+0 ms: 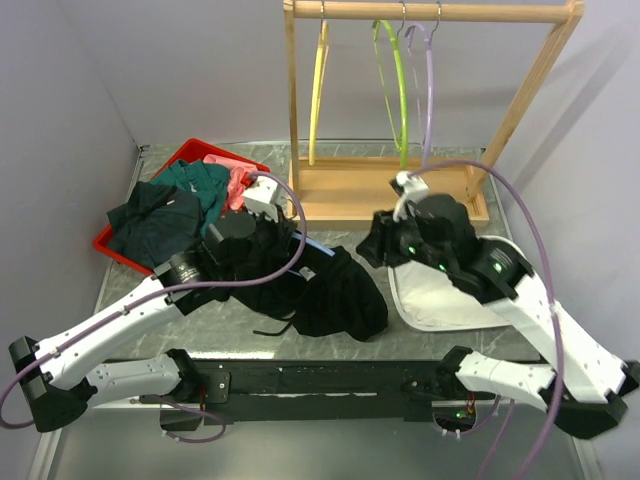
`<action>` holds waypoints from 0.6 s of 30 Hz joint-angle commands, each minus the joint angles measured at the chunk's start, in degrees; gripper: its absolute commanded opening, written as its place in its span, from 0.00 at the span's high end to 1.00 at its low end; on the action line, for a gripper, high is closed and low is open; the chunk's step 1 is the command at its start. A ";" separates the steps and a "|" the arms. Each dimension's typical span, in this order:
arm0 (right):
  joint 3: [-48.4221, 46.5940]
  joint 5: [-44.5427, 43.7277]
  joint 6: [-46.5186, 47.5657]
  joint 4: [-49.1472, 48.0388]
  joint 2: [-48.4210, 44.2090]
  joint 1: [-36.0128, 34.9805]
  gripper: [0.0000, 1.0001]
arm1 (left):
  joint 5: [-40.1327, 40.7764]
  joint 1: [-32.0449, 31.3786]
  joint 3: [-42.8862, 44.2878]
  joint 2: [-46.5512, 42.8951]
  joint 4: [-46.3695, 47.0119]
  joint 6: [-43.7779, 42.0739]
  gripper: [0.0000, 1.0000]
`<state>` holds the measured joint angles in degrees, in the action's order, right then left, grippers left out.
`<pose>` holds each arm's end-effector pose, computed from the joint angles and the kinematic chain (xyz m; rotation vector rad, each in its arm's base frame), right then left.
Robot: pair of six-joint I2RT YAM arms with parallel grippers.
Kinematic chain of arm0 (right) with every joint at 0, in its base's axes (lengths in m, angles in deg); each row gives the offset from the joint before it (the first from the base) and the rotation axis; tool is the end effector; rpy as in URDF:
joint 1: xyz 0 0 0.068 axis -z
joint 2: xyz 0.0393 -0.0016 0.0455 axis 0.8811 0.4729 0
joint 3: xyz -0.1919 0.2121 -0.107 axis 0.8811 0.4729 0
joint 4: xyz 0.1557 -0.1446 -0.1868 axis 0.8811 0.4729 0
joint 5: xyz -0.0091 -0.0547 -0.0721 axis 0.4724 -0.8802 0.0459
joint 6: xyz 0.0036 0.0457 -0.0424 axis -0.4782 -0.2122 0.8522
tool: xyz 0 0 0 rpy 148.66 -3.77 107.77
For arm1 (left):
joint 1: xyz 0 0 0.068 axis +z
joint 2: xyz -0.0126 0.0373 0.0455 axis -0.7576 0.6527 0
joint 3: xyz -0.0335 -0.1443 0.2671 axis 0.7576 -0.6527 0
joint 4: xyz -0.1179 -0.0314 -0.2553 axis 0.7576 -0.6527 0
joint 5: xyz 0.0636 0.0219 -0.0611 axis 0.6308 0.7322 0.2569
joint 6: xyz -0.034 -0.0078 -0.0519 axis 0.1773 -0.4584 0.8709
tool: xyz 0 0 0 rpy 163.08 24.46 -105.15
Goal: Place the shorts on the hanger
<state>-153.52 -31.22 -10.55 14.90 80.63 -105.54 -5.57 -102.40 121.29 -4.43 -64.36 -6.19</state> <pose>0.1536 0.1474 0.4476 -0.3959 2.1264 0.6974 0.1631 -0.1902 0.4087 0.2808 1.8134 -0.5872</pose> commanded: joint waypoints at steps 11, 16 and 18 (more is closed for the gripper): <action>11.08 -9.29 7.16 -9.12 -10.78 -13.17 0.55 | -7.99 5.16 3.98 -0.35 1.78 0.10 0.99; 10.99 -7.26 9.53 -9.83 -7.87 -14.85 0.51 | -10.10 5.42 5.65 0.00 1.25 -0.70 0.99; 10.64 -9.98 9.71 -9.13 -6.82 -15.03 0.51 | -10.62 5.33 6.17 0.00 1.16 -0.96 0.99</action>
<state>-142.17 -36.68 -3.41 7.58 73.16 -119.64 -13.44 -97.31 122.97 -3.59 -67.49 -6.30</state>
